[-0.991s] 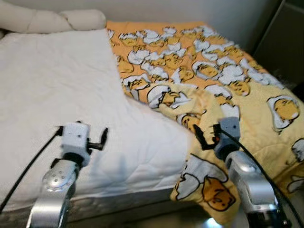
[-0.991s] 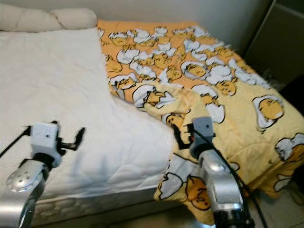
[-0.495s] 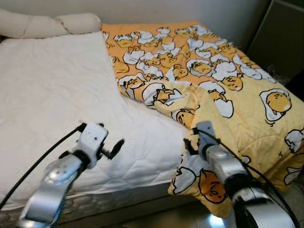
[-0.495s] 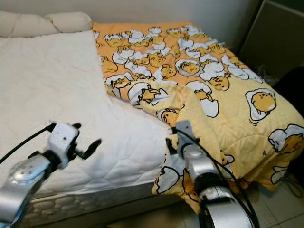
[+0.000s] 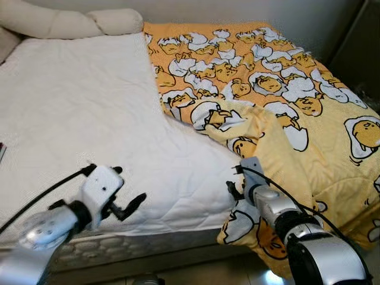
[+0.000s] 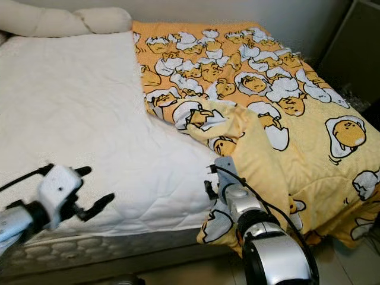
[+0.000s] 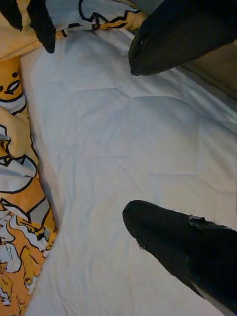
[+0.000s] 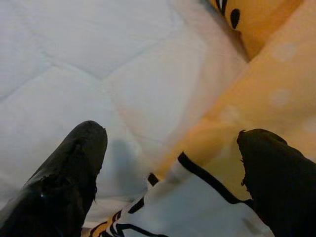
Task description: Clean up the room
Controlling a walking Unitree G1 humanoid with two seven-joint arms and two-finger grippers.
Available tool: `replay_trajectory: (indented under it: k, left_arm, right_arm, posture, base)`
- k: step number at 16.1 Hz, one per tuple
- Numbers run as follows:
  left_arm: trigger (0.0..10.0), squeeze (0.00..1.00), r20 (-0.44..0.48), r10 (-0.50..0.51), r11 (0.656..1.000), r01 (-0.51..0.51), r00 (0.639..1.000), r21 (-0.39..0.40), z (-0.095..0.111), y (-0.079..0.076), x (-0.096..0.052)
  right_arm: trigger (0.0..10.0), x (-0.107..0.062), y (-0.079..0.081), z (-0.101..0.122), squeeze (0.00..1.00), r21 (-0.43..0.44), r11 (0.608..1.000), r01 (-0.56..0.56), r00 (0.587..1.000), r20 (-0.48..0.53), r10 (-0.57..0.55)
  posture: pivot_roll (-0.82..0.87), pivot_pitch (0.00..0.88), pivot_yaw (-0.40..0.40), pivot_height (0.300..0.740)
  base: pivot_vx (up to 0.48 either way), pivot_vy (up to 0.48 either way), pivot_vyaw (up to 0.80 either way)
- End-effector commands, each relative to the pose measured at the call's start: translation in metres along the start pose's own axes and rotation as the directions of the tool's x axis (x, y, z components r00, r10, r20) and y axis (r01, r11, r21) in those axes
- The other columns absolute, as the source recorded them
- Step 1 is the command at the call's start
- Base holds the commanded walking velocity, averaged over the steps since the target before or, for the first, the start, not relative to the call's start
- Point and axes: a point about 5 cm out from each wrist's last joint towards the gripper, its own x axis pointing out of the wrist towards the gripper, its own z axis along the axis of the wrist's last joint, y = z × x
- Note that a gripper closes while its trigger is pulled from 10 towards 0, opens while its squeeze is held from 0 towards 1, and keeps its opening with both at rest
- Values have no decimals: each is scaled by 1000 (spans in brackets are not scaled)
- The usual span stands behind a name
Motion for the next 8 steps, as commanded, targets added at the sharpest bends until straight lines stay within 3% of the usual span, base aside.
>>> replay_trajectory:
  k: [1, 5, 6, 7, 8]
  left_arm:
    - [10000, 996, 14, -11, 1000, 11, 1000, 9, 8, 0, -5]
    - [10000, 996, -10, -6, 1000, 6, 1000, 1, 17, -8, -31]
    - [10000, 992, -21, -11, 1000, 11, 1000, -2, 18, -12, -37]
    - [10000, 996, -28, -11, 1000, 10, 1000, -7, 19, -13, -41]
    - [10000, 996, -33, -10, 1000, 9, 999, -9, 21, -14, -45]
  right_arm:
    - [10000, 0, -3, 3, 0, -21, 1000, 22, 1000, 6, -21]
    - [10000, -1, -9, -8, 0, -39, 995, 88, 995, -41, -89]
    - [7961, -1, -10, -11, 0, -34, 994, 102, 993, -51, -104]
    - [4941, -1, -10, -13, 0, -7, 994, 105, 993, -56, -105]
    - [4235, -1, -10, -14, 0, 8, 994, 104, 993, -58, -104]
  posture:
    - [234, 64, -30, 740]
    - [258, 149, -27, 740]
    - [265, 165, -26, 740]
    - [270, 181, -25, 740]
    - [273, 193, -24, 740]
  base:
    - [0, 0, 0]
    - [0, 0, 0]
    - [0, 0, 0]
    - [0, 0, 0]
    - [0, 0, 0]
